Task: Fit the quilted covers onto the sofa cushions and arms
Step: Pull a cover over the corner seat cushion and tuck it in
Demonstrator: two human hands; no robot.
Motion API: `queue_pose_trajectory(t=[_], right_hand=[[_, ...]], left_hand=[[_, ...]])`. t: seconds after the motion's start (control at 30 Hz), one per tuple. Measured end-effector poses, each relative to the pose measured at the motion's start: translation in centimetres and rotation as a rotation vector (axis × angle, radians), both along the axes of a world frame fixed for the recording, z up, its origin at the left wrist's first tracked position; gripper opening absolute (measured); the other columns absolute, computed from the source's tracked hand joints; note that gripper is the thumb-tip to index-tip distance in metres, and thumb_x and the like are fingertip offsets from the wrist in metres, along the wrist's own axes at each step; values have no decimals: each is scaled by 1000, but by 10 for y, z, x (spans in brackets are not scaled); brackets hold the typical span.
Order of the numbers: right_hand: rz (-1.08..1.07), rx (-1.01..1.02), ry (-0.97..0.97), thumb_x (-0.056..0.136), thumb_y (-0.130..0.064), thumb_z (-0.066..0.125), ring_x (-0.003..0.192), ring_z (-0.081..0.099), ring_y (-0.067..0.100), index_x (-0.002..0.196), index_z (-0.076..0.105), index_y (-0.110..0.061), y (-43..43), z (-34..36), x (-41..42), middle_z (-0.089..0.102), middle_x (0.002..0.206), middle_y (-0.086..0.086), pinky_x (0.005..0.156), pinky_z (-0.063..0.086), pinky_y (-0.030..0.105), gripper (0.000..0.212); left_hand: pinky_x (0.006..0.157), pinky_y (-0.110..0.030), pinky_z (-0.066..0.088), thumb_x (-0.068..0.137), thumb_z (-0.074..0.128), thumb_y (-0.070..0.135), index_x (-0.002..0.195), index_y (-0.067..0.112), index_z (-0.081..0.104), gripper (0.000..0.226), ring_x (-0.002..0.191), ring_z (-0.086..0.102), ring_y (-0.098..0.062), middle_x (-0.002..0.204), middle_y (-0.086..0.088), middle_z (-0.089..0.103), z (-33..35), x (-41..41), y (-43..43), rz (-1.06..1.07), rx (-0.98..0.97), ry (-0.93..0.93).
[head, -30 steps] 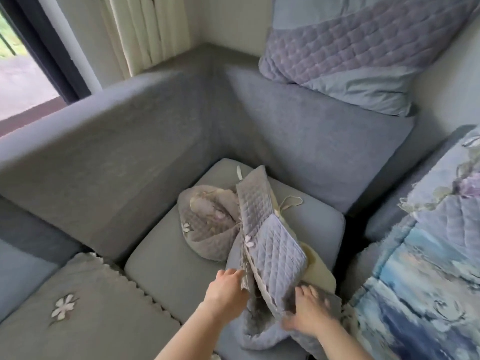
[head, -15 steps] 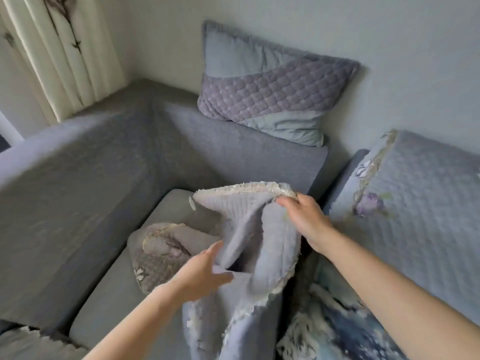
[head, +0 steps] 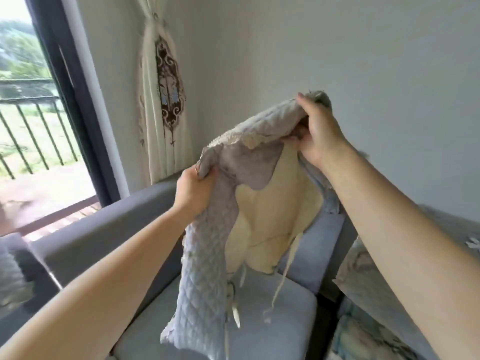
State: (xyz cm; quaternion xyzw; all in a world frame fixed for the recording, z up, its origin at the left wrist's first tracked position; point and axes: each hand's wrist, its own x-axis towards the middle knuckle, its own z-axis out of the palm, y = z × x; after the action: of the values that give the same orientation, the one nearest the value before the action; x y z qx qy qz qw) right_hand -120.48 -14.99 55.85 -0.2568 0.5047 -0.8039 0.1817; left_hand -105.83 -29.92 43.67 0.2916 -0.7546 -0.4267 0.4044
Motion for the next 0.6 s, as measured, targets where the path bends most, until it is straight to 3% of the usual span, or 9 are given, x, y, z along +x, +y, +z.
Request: queue_pose_trajectory(t=[0.1,0.17,0.27,0.33,0.37,0.43,0.5,0.53,0.6], right_hand=[[127,199,163,81,-27,69,107,63,25,127,50,-21,17,-17,4,65,117,3,76,50,45,50],[167,295,226,71,-19,76,113,60,22,132,43,-30,29,-43,4,64,118,-8,79,49,44,71],[51,492,502,60,-16,87,129,40,8,148,13,-35,39,-87,9,37,142,-19,94,41,28,117],[-59,571,660,51,-33,92,137,21,4,149,-9,-34,42,-113,18,15,148,-21,105,25,20,141],[-123,610,722,48,-44,91,140,14,7,148,-16,-33,43,-124,25,7,150,-19,109,21,23,147],[-292,656,789,48,-58,85,142,10,17,147,-18,-30,44,-136,33,1,153,-9,114,19,36,146],[-415,643,750,58,-56,82,139,19,25,149,-6,-21,44,-136,35,11,152,6,113,25,39,132],[-428,615,705,67,-48,80,135,26,27,149,5,-15,43,-132,32,19,149,10,109,29,35,115],[-408,508,562,86,-28,65,121,45,32,133,41,-5,45,-118,24,45,133,16,92,37,24,57]], left_hand=[[47,-19,40,86,58,45,59,25,62,34,53,49,-1,50,17,56,54,2,-7,46,-70,98],[51,-20,41,84,61,46,67,18,68,33,54,48,-3,55,14,57,79,3,-5,85,-107,130],[55,-26,41,83,65,46,74,1,67,46,58,46,-12,63,1,57,94,2,1,81,-149,68],[51,-23,39,81,68,47,64,3,64,47,54,44,-11,58,3,54,94,-1,8,49,-191,4],[47,-20,37,80,69,48,59,7,63,47,51,43,-10,54,5,52,94,-2,14,32,-212,-26],[44,-17,35,78,70,52,57,9,64,47,49,43,-8,53,6,52,97,-6,25,-14,-246,-57],[46,-17,38,73,70,59,66,5,69,55,50,45,-5,56,7,56,102,-10,34,-65,-257,-96],[45,-17,38,69,70,64,65,6,69,58,47,45,-3,54,10,56,104,-11,38,-87,-252,-126],[43,-17,41,60,68,74,59,13,66,61,44,48,0,50,14,59,103,-11,38,-113,-275,-206]])
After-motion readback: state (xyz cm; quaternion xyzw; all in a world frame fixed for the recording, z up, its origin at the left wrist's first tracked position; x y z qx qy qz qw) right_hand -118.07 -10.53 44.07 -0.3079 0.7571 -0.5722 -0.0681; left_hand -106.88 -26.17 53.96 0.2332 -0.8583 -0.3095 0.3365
